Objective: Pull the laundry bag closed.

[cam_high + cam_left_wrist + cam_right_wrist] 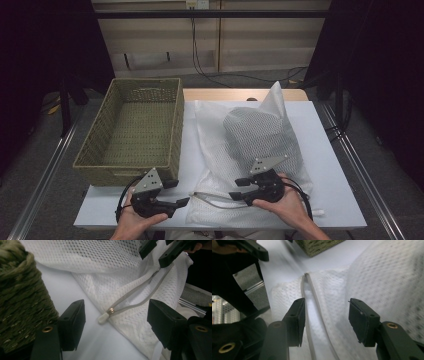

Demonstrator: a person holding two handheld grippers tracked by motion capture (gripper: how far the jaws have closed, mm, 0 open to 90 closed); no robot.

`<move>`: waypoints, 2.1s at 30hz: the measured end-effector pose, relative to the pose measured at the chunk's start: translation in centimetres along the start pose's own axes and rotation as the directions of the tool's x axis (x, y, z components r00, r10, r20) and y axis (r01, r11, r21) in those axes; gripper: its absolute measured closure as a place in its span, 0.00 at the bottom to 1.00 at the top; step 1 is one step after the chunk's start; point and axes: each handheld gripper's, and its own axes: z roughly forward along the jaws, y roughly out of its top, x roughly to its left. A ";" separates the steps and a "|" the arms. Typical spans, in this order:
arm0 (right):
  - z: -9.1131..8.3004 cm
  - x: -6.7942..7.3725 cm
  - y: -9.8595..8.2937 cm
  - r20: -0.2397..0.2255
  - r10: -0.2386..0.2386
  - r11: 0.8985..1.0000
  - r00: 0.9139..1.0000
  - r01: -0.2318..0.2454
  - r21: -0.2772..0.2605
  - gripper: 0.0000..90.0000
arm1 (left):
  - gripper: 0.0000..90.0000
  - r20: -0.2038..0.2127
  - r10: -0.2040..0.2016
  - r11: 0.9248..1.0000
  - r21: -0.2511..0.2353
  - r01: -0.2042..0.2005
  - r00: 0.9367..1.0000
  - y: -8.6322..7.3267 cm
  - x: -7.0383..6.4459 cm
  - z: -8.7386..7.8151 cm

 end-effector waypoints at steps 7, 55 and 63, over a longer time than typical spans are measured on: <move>1.5 0.7 1.8 0.009 0.012 1.000 1.000 -0.012 0.005 0.57 | 0.29 -0.013 -0.002 1.000 -0.011 0.002 1.000 0.1 0.1 -0.6; 13.0 3.7 5.2 -0.033 -0.247 0.946 0.968 0.249 0.205 0.90 | 0.21 -0.080 -0.001 1.000 -0.018 0.000 0.997 -0.3 -0.1 -2.4; 12.1 3.1 5.4 -0.062 -0.179 0.971 0.982 0.186 0.153 0.91 | 0.21 -0.085 -0.002 1.000 -0.019 0.000 0.996 -0.2 -0.2 -2.4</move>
